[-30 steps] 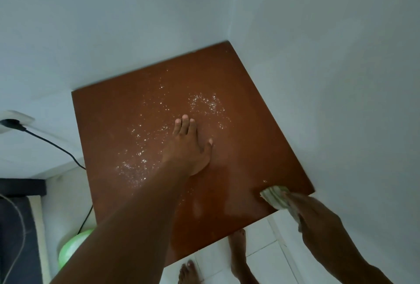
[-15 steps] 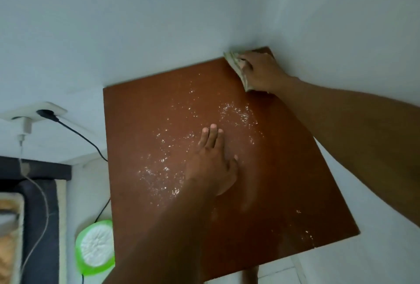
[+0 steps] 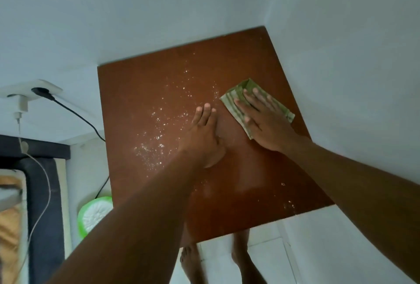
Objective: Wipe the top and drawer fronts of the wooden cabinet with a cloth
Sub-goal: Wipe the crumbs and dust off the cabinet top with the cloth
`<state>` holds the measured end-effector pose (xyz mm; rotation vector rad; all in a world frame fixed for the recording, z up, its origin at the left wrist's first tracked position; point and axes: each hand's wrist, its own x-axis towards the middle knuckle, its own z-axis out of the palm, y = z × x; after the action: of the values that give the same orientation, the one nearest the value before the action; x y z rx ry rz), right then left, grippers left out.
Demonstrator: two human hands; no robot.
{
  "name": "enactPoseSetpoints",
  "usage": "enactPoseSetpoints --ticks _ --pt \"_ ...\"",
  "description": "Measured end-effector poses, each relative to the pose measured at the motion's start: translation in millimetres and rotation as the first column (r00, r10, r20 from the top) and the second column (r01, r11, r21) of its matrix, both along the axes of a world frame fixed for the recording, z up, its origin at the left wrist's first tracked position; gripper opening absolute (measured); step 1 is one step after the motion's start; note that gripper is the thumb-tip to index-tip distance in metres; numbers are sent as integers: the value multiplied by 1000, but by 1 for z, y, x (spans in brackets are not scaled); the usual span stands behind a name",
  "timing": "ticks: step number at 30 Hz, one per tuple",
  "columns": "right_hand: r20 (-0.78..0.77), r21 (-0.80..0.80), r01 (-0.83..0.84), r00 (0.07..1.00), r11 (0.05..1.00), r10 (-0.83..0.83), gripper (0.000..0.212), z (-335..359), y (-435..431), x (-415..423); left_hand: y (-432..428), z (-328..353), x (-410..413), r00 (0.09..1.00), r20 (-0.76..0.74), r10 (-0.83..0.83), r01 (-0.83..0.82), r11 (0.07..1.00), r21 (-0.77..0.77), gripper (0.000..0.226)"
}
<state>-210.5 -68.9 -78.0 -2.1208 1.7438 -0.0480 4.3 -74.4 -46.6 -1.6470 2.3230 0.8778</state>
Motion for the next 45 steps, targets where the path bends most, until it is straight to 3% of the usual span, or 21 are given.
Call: enactPoseSetpoints --ticks 10,16,20,22,24,27,30,35,38,41,45 --pt "51 -29 68 996 997 -67 51 3 180 4 2 7 2 999 11 -40 40 999 9 73" --pt "120 -203 260 963 944 -239 39 -8 237 29 2 6 6 999 3 -51 51 999 16 75" --pt "201 -172 214 963 962 -178 36 1 247 38 3 6 5 997 22 -76 76 997 5 74" --pt "272 -160 195 951 968 -146 26 13 233 37 4 8 3 995 38 -97 97 995 -11 72" --pt "327 -153 282 919 947 -221 29 26 196 32 3 6 2 996 8 -90 90 996 -9 69" --pt "364 -143 421 864 896 -348 30 43 105 20 2 -2 10 995 -94 -41 41 999 -5 64" --pt "370 -176 429 863 886 -344 32 50 9 14 9 -6 27 986 -163 -16 10 999 -36 66" --pt "297 -202 291 928 935 -225 33 42 -111 34 22 -7 50 993 -87 -80 62 979 -195 77" --pt "171 -178 176 974 968 -145 38 31 -159 48 36 -10 48 998 -60 -32 22 987 -157 76" --pt "-55 -133 -39 998 990 32 49 9 -172 49 47 -21 45 995 -94 27 -39 991 -130 75" --pt "-144 -140 -145 982 980 125 58 -14 -164 46 44 -29 48 993 -120 19 -39 986 -163 72"
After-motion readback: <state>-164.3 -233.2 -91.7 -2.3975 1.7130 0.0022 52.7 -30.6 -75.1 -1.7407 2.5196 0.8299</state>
